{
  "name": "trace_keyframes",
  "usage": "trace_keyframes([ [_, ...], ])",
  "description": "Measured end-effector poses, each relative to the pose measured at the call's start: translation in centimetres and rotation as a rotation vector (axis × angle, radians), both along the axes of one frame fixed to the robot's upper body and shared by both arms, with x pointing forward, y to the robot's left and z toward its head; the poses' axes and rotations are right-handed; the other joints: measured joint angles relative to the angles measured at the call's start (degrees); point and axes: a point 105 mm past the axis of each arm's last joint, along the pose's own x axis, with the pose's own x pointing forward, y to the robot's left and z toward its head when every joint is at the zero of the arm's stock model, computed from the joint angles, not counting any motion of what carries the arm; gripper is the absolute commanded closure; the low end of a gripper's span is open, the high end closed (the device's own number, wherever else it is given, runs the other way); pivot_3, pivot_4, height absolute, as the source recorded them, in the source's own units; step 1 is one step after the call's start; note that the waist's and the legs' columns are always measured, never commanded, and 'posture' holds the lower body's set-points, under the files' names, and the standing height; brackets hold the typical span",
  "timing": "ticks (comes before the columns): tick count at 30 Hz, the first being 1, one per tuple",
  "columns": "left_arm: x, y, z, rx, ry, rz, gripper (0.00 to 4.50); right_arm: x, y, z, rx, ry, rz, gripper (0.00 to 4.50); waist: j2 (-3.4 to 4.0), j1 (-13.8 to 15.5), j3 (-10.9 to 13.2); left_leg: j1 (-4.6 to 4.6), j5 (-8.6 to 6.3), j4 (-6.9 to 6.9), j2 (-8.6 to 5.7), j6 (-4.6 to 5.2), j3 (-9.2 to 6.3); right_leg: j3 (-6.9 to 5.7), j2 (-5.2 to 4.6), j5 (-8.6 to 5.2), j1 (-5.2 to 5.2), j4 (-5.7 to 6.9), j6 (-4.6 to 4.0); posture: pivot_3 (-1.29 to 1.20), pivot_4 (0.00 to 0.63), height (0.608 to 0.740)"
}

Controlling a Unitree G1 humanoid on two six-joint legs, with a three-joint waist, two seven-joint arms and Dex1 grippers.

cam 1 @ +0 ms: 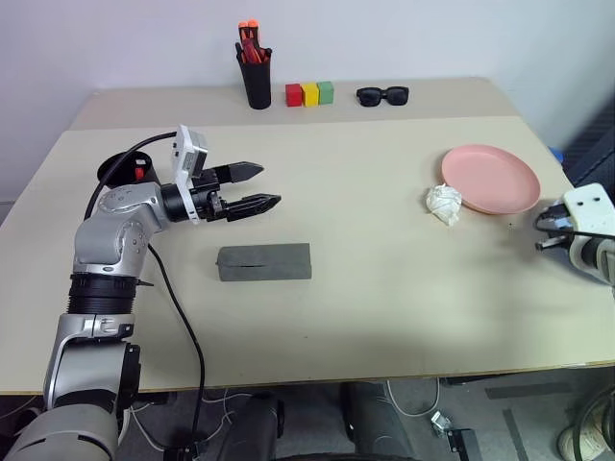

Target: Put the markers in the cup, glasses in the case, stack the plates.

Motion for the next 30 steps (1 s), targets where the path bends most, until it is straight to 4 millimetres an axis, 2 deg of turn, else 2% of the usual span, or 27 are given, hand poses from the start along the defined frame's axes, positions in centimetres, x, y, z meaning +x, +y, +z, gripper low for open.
trace_keyframes([
  [4,0.1,0.1,0.0,0.000,-0.001,0.008,0.00,1.2,-0.3,2.8,-0.057,-0.089,-0.020,4.45,0.00,0.0,0.0,-0.01,0.00,0.00,0.00,0.00,0.00,0.00,0.00,0.00,-0.01,-0.01,0.00,0.00,0.150,0.740],
  [7,0.1,0.2,0.0,0.000,-0.004,0.011,0.00,2.4,0.3,5.1,-0.080,-0.174,-0.004,4.45,0.01,-0.1,0.0,0.00,0.00,-0.03,0.01,0.00,0.00,0.00,0.01,0.00,-0.01,-0.01,0.00,0.00,0.150,0.740],
  [9,0.1,0.2,0.0,-0.001,-0.003,0.014,0.00,3.4,1.6,6.1,-0.061,-0.231,0.037,4.45,0.00,-0.2,0.0,0.00,0.00,-0.03,0.01,0.00,0.00,0.00,0.01,0.00,-0.01,-0.01,0.00,0.00,0.150,0.740],
  [14,0.1,0.2,0.0,-0.005,-0.007,0.015,0.00,6.3,6.3,5.7,-0.093,-0.260,0.248,4.45,0.01,-0.3,0.0,-0.02,0.00,-0.02,0.00,0.00,0.00,0.00,0.00,0.00,-0.03,-0.01,0.00,0.00,0.150,0.740],
  [18,0.2,0.2,0.1,-0.011,-0.018,0.024,0.00,7.9,8.4,5.1,-0.100,-0.264,0.326,4.45,0.02,-0.1,0.0,-0.06,0.01,-0.03,0.00,-0.02,-0.01,0.00,-0.01,0.00,-0.08,-0.01,0.00,0.00,0.150,0.740],
  [22,0.3,0.2,0.1,-0.019,-0.016,0.033,0.00,8.8,9.1,4.5,-0.132,-0.247,0.367,4.45,0.02,-0.1,0.0,-0.11,0.10,-0.03,-0.01,-0.19,0.00,0.00,-0.01,0.00,-0.12,-0.02,0.00,0.00,0.150,0.740],
  [25,0.2,0.6,0.5,-0.036,-0.026,0.048,0.00,9.3,9.4,3.6,-0.104,-0.225,0.385,3.58,0.02,-0.3,0.0,-0.10,0.10,-0.06,-0.01,-0.18,0.00,0.00,-0.01,0.00,-0.15,-0.01,0.00,0.00,0.150,0.740],
  [26,0.2,0.6,0.4,-0.036,-0.025,0.052,0.00,9.4,9.5,3.4,-0.092,-0.221,0.386,3.16,0.02,-0.5,0.0,-0.10,0.10,-0.06,-0.01,-0.19,0.00,0.00,-0.01,0.00,-0.14,0.00,0.00,0.00,0.150,0.740],
  [30,-0.1,0.9,-0.1,-0.032,0.001,0.060,0.00,9.5,9.5,3.3,-0.068,-0.216,0.392,1.10,0.02,-1.2,0.0,-0.12,0.10,-0.07,-0.01,-0.18,-0.01,0.00,-0.01,0.00,-0.15,0.00,0.00,0.00,0.150,0.740],
])
